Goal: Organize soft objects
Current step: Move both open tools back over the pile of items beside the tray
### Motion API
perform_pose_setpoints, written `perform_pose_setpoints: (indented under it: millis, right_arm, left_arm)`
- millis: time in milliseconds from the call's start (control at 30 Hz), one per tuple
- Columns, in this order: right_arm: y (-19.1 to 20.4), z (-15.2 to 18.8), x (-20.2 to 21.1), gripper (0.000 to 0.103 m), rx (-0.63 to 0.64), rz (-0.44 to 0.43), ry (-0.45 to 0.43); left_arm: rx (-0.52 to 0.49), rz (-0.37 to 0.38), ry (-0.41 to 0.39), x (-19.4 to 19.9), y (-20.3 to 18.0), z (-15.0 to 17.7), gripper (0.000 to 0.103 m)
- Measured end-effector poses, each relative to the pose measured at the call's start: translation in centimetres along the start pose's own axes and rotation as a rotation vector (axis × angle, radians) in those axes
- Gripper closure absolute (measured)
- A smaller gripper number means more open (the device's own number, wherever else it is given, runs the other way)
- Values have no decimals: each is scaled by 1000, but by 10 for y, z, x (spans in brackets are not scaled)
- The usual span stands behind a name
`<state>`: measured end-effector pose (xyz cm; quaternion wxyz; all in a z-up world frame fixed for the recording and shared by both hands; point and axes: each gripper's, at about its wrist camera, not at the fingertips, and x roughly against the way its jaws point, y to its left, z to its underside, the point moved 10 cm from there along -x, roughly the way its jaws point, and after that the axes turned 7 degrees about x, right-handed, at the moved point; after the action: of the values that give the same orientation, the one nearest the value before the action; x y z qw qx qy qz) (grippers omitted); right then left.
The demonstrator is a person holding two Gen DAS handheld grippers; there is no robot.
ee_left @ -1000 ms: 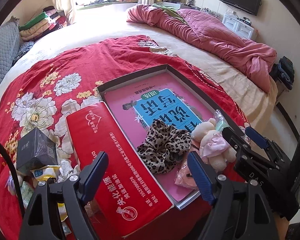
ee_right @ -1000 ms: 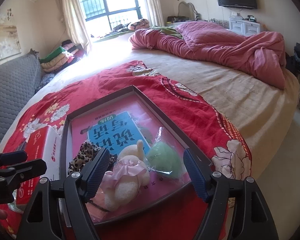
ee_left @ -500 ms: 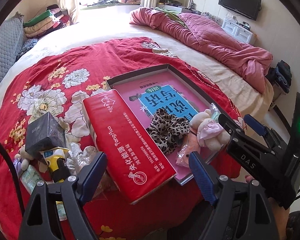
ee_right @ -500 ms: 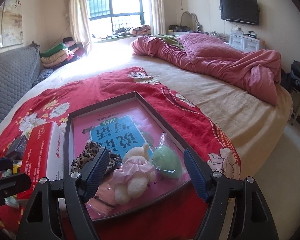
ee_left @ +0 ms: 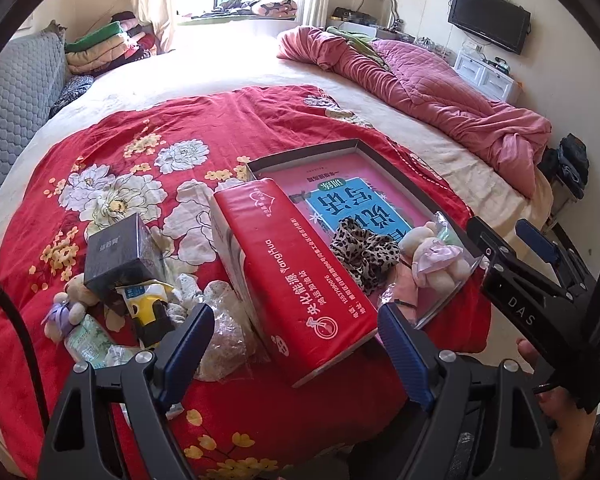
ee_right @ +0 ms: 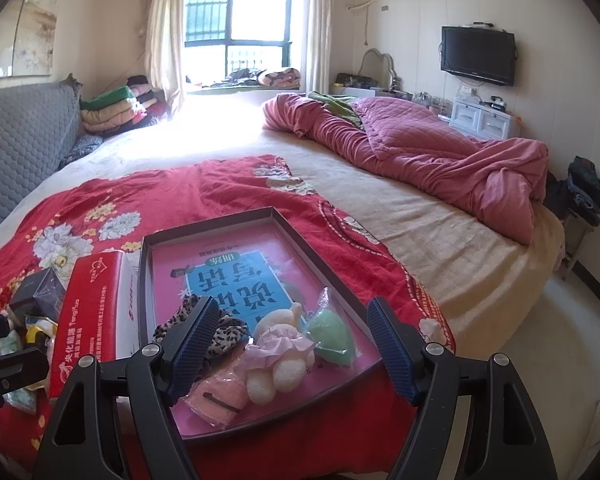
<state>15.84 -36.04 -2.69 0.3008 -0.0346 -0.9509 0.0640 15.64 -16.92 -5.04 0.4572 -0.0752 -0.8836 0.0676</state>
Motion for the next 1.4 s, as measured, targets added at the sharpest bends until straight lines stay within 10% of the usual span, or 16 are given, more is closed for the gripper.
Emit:
perform_pose_setpoints:
  millis: [1400]
  right_arm:
    - [131, -46, 95, 25, 90, -338, -79]
  left_arm:
    - [290, -168, -126, 101, 179, 3, 20]
